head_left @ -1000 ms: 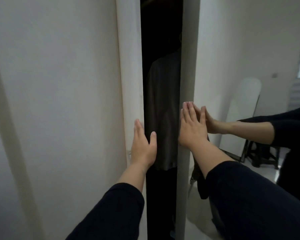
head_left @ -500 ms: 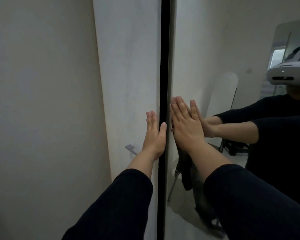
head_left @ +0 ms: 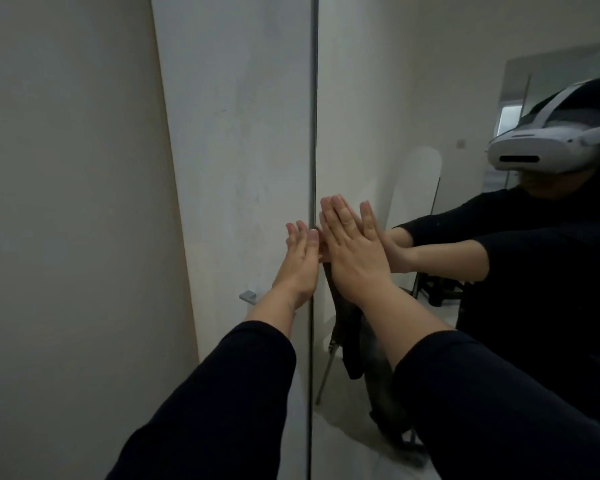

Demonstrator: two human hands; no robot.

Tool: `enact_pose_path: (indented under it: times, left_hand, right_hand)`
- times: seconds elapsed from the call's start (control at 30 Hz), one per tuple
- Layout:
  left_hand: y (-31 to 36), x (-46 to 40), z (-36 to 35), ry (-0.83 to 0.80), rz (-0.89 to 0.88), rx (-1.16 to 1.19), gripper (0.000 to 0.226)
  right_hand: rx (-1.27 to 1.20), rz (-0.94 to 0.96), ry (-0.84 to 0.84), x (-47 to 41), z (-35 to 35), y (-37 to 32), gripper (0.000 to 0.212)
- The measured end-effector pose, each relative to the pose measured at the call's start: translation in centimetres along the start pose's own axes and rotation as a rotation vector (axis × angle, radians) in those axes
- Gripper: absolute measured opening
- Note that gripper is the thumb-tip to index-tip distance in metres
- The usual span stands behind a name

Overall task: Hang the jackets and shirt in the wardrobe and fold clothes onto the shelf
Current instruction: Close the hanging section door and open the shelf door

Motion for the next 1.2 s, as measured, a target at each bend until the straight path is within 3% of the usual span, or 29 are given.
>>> enact_pose_path:
  times: [0.1, 0.23, 0.33, 0.57, 0.77, 0.87, 0.97, 1.07, 1.13, 1.2]
  left_hand:
    - [-1.3, -1.2, 0.6, 0.035, 0.038, 0.087, 0.094]
    - [0.5, 2.1, 1.2, 0.212, -0.062, 0.042, 0.045]
    - [1.3, 5.6, -0.1, 0.304, -0.089, 0.014, 0.033]
    - [8.9, 13.4, -10.9, 0.088, -0.261, 0.202, 0.025]
    - [16.9, 21.5, -19.7, -0.245, -0.273, 0.454, 0.036]
    - [19.1, 24.2, -22.5, -0.401, -0.149, 0.524, 0.042]
    - [20.2, 26.8, -24.3, -0.556, -0.023, 0.561, 0.05]
    - [19.8, 27.7, -25.4, -0.528, 0.095, 0.517, 0.068]
    - [18.6, 27.5, -26.4, -0.515, 0.165, 0.519, 0.098]
    - [16.8, 26.7, -28.4, -0.534, 0.187, 0.512, 0.108]
  right_hand:
    - [-0.023, 0.065, -0.02, 0.6, 0.9, 0.4, 0.066]
    - [-0.135, -0.048, 0.127, 4.7, 2.4, 2.4, 0.057]
    - [0.015, -0.055, 0.0, 10.3, 1.5, 5.0, 0.072]
    - [0.131, -0.338, -0.077, 23.3, 6.0, 16.2, 0.067]
    - [0.135, -0.536, -0.08, 32.2, 10.0, 21.3, 0.067]
    - [0.078, -0.691, -0.182, 35.8, 9.3, 22.0, 0.065]
    - [0.031, -0.659, -0.313, 38.0, 8.6, 22.1, 0.063]
    - [-0.023, -0.614, -0.425, 38.4, 8.6, 22.2, 0.062]
    - [-0.028, -0.578, -0.439, 38.2, 9.4, 22.1, 0.064]
    - [-0.033, -0.546, -0.421, 38.4, 10.0, 22.3, 0.063]
Point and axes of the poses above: each hand's wrist, its own x-axis away from the middle knuckle, its own z-axis out of the back of the hand, y = z × x, the point moved 5 cm from there along -x, towards the middle knuckle, and after that the axes turned 7 degrees about y, right-handed, at the moved point
